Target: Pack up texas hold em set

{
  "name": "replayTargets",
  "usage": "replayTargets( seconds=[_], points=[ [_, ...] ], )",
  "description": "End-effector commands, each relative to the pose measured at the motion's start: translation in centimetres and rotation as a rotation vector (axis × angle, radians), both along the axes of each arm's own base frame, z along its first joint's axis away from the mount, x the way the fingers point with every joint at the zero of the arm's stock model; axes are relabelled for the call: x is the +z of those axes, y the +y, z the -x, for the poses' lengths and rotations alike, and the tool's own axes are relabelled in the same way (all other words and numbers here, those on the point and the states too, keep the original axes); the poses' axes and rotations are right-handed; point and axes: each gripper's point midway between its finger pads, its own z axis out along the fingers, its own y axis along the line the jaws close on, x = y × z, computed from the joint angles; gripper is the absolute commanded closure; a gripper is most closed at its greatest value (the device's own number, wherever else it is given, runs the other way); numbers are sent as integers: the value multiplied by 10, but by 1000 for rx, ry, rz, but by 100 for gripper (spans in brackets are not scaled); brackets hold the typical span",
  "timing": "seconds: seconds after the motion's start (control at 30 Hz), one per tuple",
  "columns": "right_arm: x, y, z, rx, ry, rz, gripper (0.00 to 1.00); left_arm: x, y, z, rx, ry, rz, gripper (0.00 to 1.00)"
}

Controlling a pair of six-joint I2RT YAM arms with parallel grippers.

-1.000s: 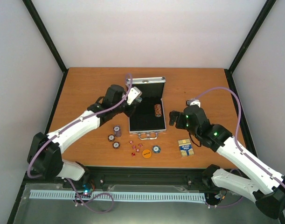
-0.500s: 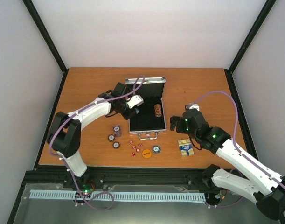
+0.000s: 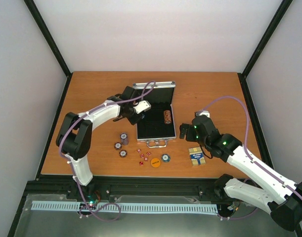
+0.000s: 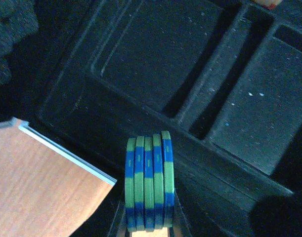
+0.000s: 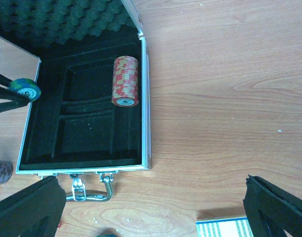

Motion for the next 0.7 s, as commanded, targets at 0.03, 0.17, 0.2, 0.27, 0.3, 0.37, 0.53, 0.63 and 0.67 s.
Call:
replayTargets(
  seconds=[0.03, 0.17, 0.2, 0.27, 0.3, 0.37, 0.53, 0.63, 0.67],
  points=[
    [-2, 1, -2, -1, -6, -3, 0, 9, -4, -28, -27, -89, -19, 99],
    [-4, 0, -1, -4, -3, -3, 0, 4, -2, -32, -35, -103, -44, 99],
    [-5, -1, -1, -6, -1, -3, 0, 3, -1, -32, -39, -104, -49, 99],
    [-5, -1, -1, -4, 0, -4, 0, 0, -1, -33, -44, -103, -55, 99],
    [-6, 0, -1, -4, 2, -6, 0, 0, -2, -34, -44, -102, -55, 99],
    [-6, 0, -1, -3, 4, -10, 0, -1, -4, -37, -46, -109, -48, 99],
    [-10, -1, 2, -8, 13, -12, 0, -6, -7, -40, -72, -104, -57, 99],
    [-13, -2, 3, -9, 19, -13, 0, -12, -7, -42, -85, -100, -73, 99],
    [-13, -2, 3, -8, 20, -12, 0, -15, -7, -42, -89, -95, -77, 99]
  ],
)
